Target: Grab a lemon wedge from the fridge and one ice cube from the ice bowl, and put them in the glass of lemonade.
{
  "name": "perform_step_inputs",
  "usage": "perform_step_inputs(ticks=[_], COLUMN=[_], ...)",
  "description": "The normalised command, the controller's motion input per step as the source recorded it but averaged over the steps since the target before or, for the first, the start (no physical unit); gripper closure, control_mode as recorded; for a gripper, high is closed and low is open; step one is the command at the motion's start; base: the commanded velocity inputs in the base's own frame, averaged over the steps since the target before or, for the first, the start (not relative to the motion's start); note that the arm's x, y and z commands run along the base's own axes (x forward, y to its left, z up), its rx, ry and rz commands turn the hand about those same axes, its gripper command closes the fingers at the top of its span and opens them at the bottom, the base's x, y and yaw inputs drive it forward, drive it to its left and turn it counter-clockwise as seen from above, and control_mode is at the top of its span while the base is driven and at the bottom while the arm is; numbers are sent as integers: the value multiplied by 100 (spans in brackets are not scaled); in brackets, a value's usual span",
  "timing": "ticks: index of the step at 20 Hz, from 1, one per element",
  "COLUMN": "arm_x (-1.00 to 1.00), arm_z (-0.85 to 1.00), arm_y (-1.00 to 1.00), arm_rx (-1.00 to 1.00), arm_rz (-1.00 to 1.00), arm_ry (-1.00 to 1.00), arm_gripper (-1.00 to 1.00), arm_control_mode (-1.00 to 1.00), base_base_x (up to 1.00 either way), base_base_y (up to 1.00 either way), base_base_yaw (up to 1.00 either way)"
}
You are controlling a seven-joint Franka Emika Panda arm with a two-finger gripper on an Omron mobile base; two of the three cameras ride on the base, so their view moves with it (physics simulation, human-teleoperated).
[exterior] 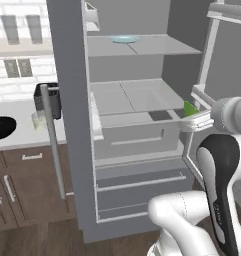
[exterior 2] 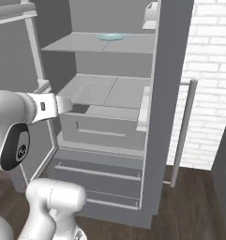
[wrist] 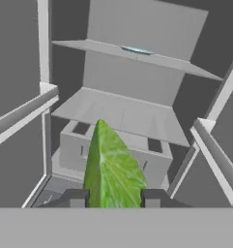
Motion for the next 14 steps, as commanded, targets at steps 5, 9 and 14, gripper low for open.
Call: perform_step_inputs(ticks=[5,9,14], arm_x=[0,0,0], arm_z=[0,0,0], arm_y=[0,0,0], arm_rx=[0,0,0], arm_rz=[0,0,0], arm_ry=[0,0,0], arm_gripper=[100,100,100], arm_control_mode=[100,100,100], base_base_x=[-70,-27,0], base_base_y=[47,64,70], base_base_yaw=[0,10,35])
